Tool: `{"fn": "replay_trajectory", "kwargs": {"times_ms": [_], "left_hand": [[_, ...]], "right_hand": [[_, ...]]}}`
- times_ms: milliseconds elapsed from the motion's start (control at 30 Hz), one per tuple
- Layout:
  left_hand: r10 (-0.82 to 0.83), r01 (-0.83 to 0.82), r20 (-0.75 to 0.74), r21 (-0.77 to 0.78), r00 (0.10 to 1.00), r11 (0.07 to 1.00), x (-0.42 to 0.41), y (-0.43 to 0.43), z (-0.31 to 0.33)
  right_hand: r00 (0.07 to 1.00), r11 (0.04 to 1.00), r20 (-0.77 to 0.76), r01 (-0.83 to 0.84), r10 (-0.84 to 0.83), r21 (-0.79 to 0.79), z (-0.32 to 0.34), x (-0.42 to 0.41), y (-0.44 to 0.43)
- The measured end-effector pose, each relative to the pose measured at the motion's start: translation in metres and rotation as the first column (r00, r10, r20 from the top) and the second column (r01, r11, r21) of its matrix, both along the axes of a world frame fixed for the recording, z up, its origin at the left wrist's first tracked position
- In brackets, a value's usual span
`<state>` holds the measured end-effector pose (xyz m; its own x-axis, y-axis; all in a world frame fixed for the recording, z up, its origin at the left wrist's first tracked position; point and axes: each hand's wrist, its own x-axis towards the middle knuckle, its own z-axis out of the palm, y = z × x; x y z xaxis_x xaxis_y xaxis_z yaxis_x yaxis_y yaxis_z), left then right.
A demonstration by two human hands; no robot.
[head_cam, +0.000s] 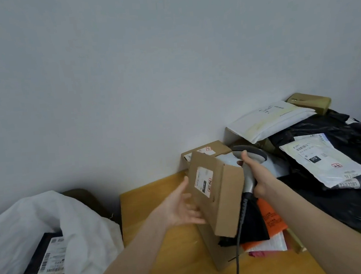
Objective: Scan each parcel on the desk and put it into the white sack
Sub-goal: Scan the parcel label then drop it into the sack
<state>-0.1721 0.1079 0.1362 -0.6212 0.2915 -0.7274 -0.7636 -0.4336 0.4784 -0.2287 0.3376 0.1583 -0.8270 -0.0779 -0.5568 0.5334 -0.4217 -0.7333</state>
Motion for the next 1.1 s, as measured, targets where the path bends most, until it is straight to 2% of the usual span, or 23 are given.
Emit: {"fn": "replay_trajectory", "kwargs": {"times_ms": [100,233,367,533,600,733,867,967,1033,1100], "left_hand": [[-0.016,0.018,0.029,-0.084,0.999,0.996,0.014,0.022,-0.027],[0.069,-0.057,0.078,-0.143,0.995,0.988,0.026,0.039,-0.054],[0.095,-0.086,0.133,-0.073,0.987,0.994,0.041,0.053,-0.065],[0.135,-0.167,0.169,0.192,0.976,0.967,0.058,0.076,-0.071],[0.164,-0.194,0.161,0.198,0.973,0.961,0.062,0.083,-0.076],[0.26,-0.269,0.133,0.054,0.956,0.962,0.064,0.066,-0.089],[0.226,-0.213,0.072,-0.15,0.972,0.965,0.062,0.039,-0.093],[0.158,-0.222,-0.18,-0.43,0.971,0.875,0.048,0.035,-0.092],[0.104,-0.292,-0.373,-0.493,0.922,0.819,0.025,0.041,-0.078],[-0.038,-0.258,-0.454,-0.572,0.89,0.779,-0.004,0.052,-0.064]], "right_hand": [[1.0,1.0,0.023,0.008,-0.008,0.006,-0.004,0.011,0.007],[1.0,0.999,0.023,0.005,-0.006,0.046,-0.005,0.025,0.015],[1.0,0.996,0.021,0.009,-0.01,0.087,-0.004,0.036,0.017],[0.999,0.996,0.05,-0.025,0.02,0.091,-0.015,0.044,0.014],[0.998,0.995,0.061,-0.035,0.03,0.093,-0.018,0.047,0.013],[0.999,0.986,0.045,-0.027,0.02,0.164,-0.019,0.051,0.019],[0.998,0.963,-0.001,0.056,-0.057,0.264,-0.02,0.054,0.026],[0.996,0.945,-0.03,0.09,-0.085,0.314,-0.019,0.051,0.03],[0.995,0.932,-0.044,0.1,-0.09,0.348,-0.015,0.045,0.035],[0.993,0.912,-0.061,0.117,-0.101,0.394,-0.011,0.039,0.041]]}}
